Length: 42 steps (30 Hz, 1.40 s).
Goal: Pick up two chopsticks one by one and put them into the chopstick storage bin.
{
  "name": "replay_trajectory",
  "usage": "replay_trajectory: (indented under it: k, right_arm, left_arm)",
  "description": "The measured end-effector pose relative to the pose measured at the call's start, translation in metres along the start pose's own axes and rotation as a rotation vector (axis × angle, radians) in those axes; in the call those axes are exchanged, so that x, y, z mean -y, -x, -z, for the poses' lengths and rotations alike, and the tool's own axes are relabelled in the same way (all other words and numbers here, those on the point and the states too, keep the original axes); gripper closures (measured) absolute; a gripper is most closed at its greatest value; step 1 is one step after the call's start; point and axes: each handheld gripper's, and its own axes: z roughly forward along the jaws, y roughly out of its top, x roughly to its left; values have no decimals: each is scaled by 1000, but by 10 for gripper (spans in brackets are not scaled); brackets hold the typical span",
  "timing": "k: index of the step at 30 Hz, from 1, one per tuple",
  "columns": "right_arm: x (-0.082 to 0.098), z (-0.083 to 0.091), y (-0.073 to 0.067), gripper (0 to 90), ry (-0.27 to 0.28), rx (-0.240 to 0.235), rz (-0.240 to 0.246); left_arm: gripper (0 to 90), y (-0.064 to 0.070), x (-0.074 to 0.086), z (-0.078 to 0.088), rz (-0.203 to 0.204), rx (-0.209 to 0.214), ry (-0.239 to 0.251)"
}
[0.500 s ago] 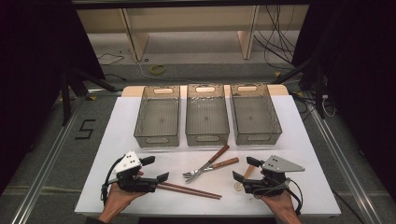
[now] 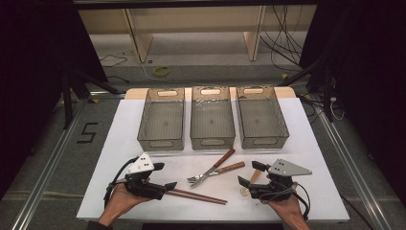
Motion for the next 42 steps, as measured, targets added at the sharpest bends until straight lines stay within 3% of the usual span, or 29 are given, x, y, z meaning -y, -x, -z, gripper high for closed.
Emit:
replay_trajectory:
  k: [3, 5, 11, 12, 17, 25, 36, 42]
  right_arm:
    - [0, 0, 1, 254, -2, -6, -1]
    - [-1, 0, 1, 255, -5, -11, -3]
    - [-1, -1, 1, 256, -18, -21, 0]
    - [-1, -1, 0, 257, -19, -23, 1]
    - [-1, -1, 1, 258, -23, -26, 3]
    - [-1, -2, 0, 260, -33, -33, 5]
    - [0, -4, 0, 263, -43, -45, 7]
    - [0, -4, 0, 263, -46, -47, 6]
  left_arm:
    - [171, 0, -9, -1, -33, 12, -57]
    - [175, 1, -18, -1, -77, 18, -122]
    - [216, 0, -32, -2, -131, 41, -192]
    - [227, -1, -36, -4, -148, 46, -222]
    - [277, -1, -40, -7, -181, 66, -274]
    - [379, 6, -34, -17, -239, 90, -408]
    - [514, 7, -18, -27, -286, 135, -513]
    - [571, 6, -10, -34, -325, 134, -579]
